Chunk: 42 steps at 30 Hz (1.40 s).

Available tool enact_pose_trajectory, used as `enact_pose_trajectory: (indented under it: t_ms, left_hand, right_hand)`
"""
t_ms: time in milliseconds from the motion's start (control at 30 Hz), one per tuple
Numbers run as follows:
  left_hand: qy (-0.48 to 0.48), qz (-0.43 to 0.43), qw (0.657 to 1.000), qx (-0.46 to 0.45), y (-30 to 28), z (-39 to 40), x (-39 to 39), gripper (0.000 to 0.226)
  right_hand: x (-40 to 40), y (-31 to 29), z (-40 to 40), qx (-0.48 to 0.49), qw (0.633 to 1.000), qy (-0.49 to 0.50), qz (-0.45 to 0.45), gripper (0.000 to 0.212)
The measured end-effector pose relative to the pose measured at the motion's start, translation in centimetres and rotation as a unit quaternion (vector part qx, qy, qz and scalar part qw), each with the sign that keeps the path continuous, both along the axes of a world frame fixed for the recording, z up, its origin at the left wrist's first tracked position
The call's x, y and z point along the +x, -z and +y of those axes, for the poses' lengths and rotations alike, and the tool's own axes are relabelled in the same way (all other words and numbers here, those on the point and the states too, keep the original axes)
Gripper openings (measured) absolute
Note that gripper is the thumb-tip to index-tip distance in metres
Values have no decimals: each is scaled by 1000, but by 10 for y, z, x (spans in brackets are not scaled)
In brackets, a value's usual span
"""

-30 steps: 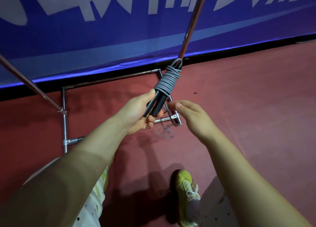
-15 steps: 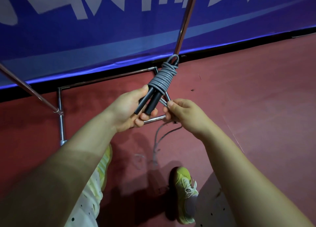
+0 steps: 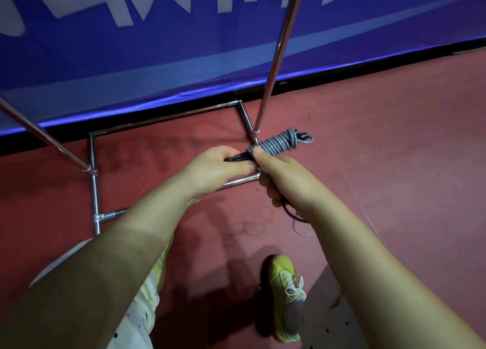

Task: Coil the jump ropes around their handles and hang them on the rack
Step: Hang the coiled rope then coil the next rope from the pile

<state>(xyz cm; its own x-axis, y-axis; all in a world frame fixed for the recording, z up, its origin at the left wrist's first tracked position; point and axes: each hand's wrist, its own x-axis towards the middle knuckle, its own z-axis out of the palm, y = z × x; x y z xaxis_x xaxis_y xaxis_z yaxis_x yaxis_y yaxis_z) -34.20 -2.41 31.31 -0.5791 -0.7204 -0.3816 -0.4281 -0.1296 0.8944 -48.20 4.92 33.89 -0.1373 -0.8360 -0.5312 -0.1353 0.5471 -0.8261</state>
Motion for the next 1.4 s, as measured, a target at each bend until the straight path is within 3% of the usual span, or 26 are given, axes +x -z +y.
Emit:
enact_pose_trajectory:
  t_ms: [100,167,233,300,367,433,533,633,733,900,1167,1333,1400]
  left_hand:
    - [-2,3,1000,22,-1,5,-2,31]
    - [-16,42,991,127,-7,8,-2,37]
    - [-17,100,950,295,-13,10,0,52]
    - [4,141,905,401,-18,14,1,72]
    - [39,150,881,448,-20,22,0,72]
    - [60,148,871,464,-23,27,-1,68]
    - [30,144,898,415,-22,25,-1,74]
    - [-30,121,949,288,-12,23,-3,74]
    - [-45,69,976,203,-10,23,-3,77]
    - [-77,16,988,134,-9,20,-4,72]
    - [-109,17,987,115,-9,13,-4,68]
    - [-129,4,988,80,-9,10,-5,63]
    - [-138,5,987,81,-8,8,-4,61]
  right_hand:
    - [-2,4,-2,-39,998,39,-5,38]
    - [-4,3,-2,-61,997,48,-10,30]
    - [-5,2,-1,-90,994,36,-42,23]
    - [-7,2,1,-121,990,-4,-75,32]
    - [-9,1,3,-145,985,-42,-81,45]
    - [-11,-1,3,-143,986,-52,-72,39]
    - [-14,-1,3,-112,989,-48,-86,24]
    - [-17,4,2,-96,988,-69,-101,25]
    - [-17,3,0,-66,991,-72,-89,27]
    - [-15,5,-1,-23,995,-99,-20,43]
    - [-17,0,0,-17,992,-92,81,59]
    - [-11,3,1,-33,994,-40,95,53]
    - [-10,3,0,-54,986,-44,151,48]
